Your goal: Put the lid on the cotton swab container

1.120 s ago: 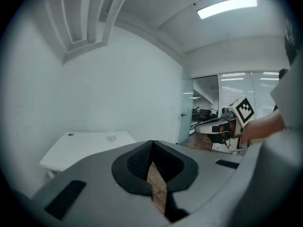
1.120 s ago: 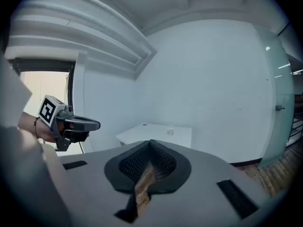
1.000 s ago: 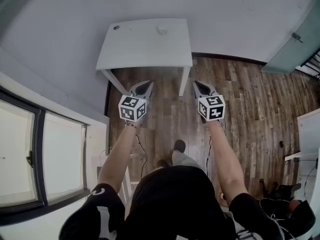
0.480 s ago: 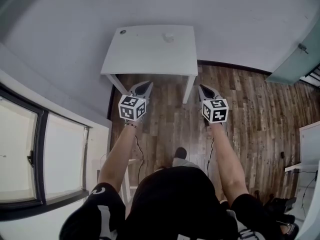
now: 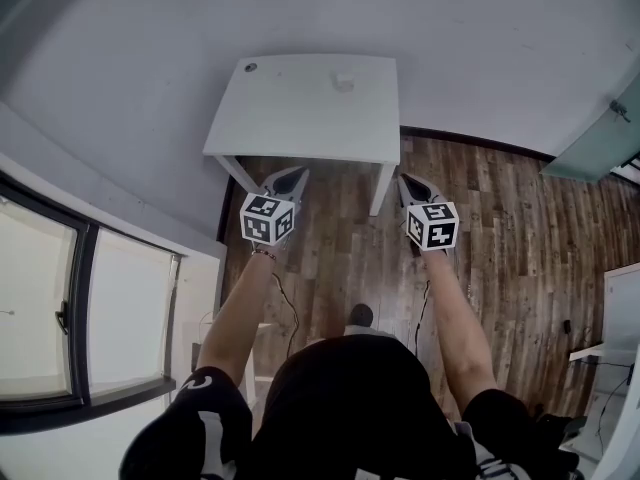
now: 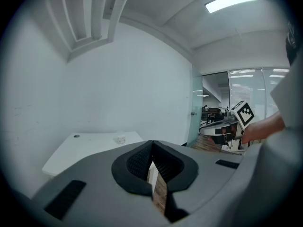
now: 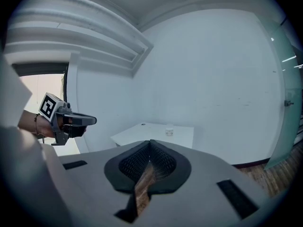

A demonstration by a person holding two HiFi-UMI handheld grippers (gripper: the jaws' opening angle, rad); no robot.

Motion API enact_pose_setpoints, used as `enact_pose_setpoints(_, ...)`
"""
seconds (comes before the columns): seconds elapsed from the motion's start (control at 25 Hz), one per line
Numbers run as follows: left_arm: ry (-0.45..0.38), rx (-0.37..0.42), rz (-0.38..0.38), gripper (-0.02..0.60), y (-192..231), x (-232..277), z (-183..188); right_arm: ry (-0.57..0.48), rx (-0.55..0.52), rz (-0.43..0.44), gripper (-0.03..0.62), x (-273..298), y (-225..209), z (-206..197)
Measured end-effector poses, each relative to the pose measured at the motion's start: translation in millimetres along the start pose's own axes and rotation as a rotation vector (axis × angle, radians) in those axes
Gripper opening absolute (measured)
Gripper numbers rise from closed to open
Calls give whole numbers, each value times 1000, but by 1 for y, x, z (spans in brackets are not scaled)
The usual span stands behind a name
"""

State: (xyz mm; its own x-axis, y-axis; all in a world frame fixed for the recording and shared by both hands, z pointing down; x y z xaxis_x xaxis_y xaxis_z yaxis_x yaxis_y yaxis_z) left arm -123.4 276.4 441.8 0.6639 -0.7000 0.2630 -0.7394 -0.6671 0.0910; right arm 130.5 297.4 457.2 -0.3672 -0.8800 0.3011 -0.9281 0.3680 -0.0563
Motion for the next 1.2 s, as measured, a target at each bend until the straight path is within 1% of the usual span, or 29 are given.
enact_pose_setpoints(0.24,12,-9,29,26,2,20,-1,12,1,34,12,18,-18,-2)
enact_pose_setpoints(0.4,30,-3,27,26,0,32,-4,18,-5,47,12,31,-26,-3)
enact_pose_setpoints(0.64,55,-31,30,26,14,48,-12,27,19,65,12,54,-32,-5)
enact_pose_setpoints(0.8,51,-46,22,25,34,67,-12,37,31,68,12,78,-35,-4)
enact_pose_setpoints(1.04,50,-57,-35,26,74,121,-3,55,28,48,12,130,-48,7)
enact_pose_setpoints(1.2,49,-65,-61,26,106,154,10,72,25,40,12,171,-54,19)
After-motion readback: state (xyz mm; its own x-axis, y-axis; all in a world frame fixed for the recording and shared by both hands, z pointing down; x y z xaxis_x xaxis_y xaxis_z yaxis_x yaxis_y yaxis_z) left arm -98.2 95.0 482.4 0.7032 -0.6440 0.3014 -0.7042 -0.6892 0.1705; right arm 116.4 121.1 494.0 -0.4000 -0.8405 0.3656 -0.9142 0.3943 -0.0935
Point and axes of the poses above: the fingertips, and each gripper's own axes: x forward along the fingers, y to its left, z out of its top, the point moved 4 cm from there along -x, backward along the fingers, and after that the axes turned 3 degrees about -z, right-handed, at the moved point
